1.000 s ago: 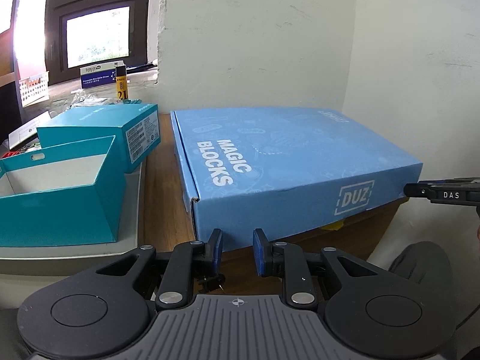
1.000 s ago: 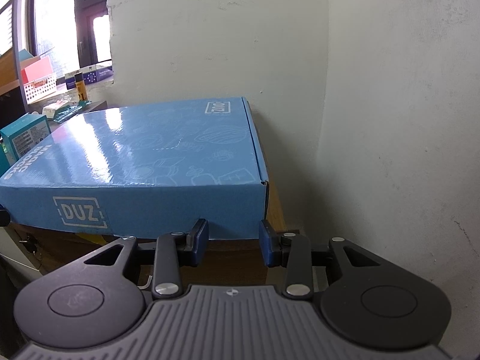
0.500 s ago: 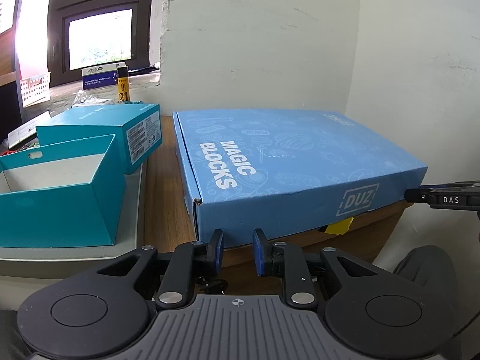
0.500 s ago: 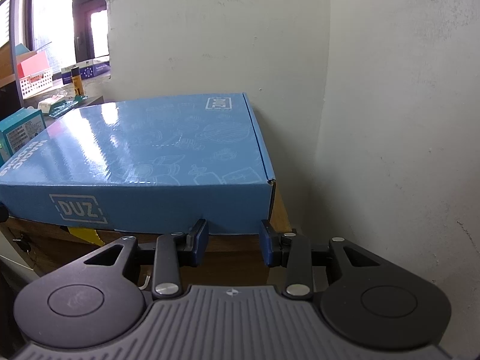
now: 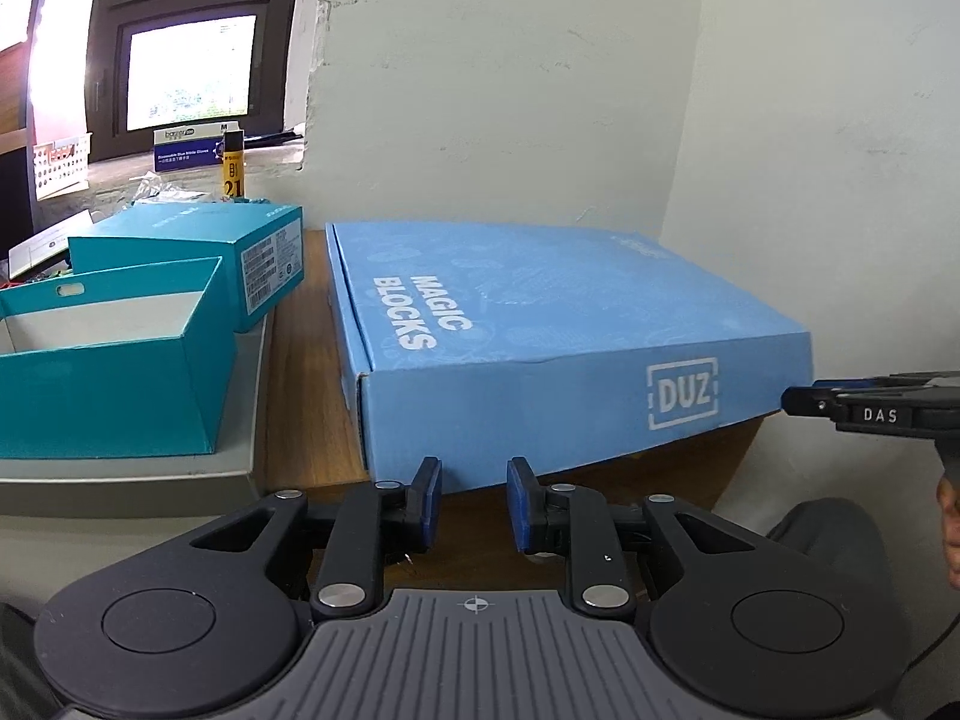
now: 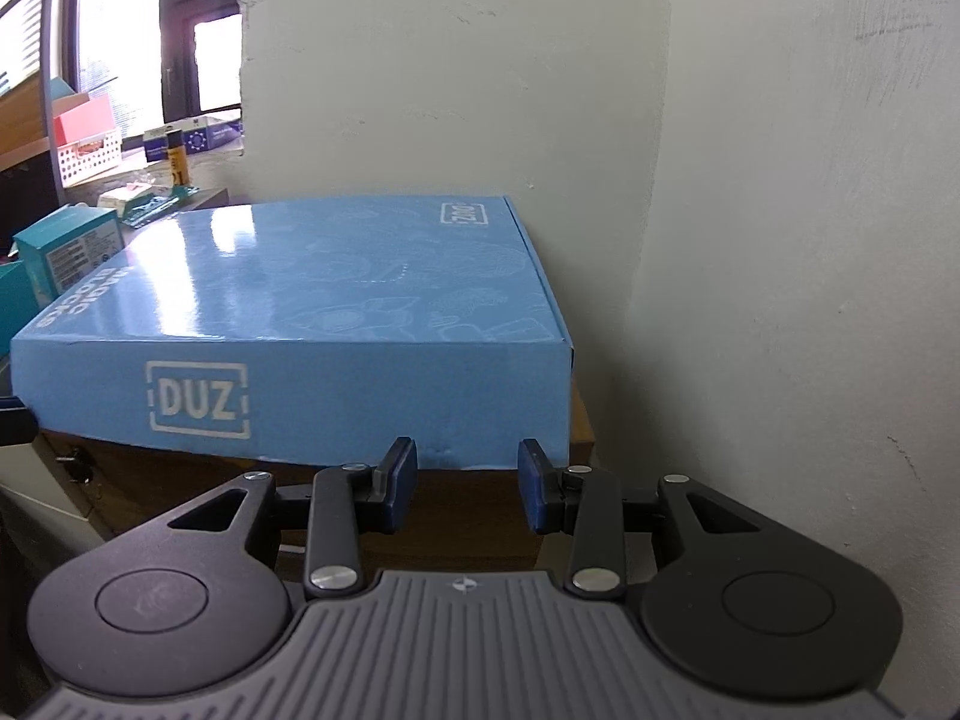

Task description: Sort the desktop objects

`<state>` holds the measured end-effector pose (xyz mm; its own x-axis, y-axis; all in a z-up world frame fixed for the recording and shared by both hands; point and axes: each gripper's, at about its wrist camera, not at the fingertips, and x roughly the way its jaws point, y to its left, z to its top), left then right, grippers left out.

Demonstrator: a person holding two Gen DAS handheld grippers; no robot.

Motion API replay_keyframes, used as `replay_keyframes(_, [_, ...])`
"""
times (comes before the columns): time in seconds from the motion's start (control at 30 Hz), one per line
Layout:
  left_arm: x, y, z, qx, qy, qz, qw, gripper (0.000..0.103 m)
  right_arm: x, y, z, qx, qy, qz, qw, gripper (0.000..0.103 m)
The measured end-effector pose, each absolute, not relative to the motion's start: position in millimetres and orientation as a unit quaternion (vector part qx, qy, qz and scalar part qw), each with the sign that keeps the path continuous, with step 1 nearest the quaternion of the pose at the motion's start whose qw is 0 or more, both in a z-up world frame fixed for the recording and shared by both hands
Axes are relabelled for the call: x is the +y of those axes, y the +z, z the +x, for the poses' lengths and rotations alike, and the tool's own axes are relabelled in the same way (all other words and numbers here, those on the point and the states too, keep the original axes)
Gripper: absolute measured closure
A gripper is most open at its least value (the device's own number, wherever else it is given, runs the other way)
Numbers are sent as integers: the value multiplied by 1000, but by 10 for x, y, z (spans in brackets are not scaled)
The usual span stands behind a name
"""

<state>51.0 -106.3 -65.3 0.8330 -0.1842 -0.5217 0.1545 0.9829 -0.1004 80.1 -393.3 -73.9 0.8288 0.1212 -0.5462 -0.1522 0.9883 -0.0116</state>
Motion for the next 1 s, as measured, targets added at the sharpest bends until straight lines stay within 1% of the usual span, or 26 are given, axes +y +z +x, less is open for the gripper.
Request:
replay_keyframes(0.23, [-1061, -583, 284, 265, -84, -37, 960, 67, -3888, -663, 522, 278, 86, -28, 956, 60])
replay_keyframes(0.33, [-1086, -555, 170, 260, -78, -36, 962, 61, -3860, -651, 401, 277, 94, -28, 956, 59])
replay_keyframes(0.43, [-1102, -531, 48, 256, -73, -36, 963, 54, -3823, -640, 267, 275, 100, -30, 956, 56])
replay_keyframes(0.53, [-1108, -508, -71, 250, -69, -38, 965, 43, -3790, -623, 135, 273, 108, -32, 955, 52])
replay_keyframes(0.6, [-1114, -492, -171, 244, -64, -39, 967, 27, -3775, -609, 51, 271, 112, -32, 956, 44])
replay_keyframes(0.63, [-1117, -481, -220, 240, -62, -38, 968, 25, -3766, -602, 8, 269, 114, -33, 956, 42])
replay_keyframes(0.7, [-1126, -457, -313, 234, -58, -37, 970, 18, -3748, -588, -87, 268, 119, -36, 955, 32])
replay_keyframes(0.73, [-1132, -445, -359, 233, -57, -37, 970, 16, -3734, -579, -134, 266, 122, -38, 955, 31])
replay_keyframes(0.77, [-1138, -437, -402, 230, -56, -37, 971, 12, -3720, -568, -179, 265, 125, -39, 955, 29])
replay_keyframes(0.83, [-1144, -418, -481, 224, -52, -36, 972, 8, -3693, -540, -262, 260, 131, -41, 956, 22])
replay_keyframes(0.87, [-1147, -408, -518, 222, -50, -35, 973, 5, -3680, -524, -306, 257, 134, -42, 956, 17])
replay_keyframes(0.9, [-1149, -398, -554, 220, -48, -35, 974, 1, -3667, -509, -344, 255, 137, -41, 956, 15])
replay_keyframes(0.93, [-1153, -389, -586, 218, -46, -34, 974, 0, -3652, -496, -377, 254, 140, -41, 956, 14])
replay_keyframes(1.0, [-1160, -371, -651, 214, -41, -33, 975, 0, -3621, -468, -450, 249, 148, -40, 956, 7])
